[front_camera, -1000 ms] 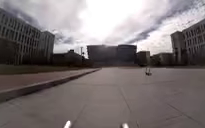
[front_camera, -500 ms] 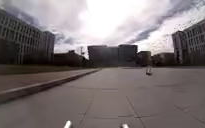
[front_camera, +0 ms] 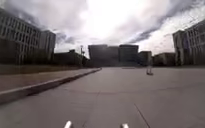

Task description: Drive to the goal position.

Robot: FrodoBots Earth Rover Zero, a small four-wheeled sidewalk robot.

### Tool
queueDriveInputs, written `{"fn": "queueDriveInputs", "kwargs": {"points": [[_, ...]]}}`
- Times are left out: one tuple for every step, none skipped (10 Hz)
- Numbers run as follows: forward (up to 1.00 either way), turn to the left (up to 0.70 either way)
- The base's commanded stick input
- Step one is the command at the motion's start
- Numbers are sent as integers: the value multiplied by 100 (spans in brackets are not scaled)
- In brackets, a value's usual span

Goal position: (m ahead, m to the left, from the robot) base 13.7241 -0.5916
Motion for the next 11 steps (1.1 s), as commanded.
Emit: {"fn": "queueDriveInputs", "kwargs": {"points": [[100,0],[100,0],[100,0],[100,0],[100,0],[100,0],[100,0],[100,0],[100,0],[100,0],[100,0]]}}
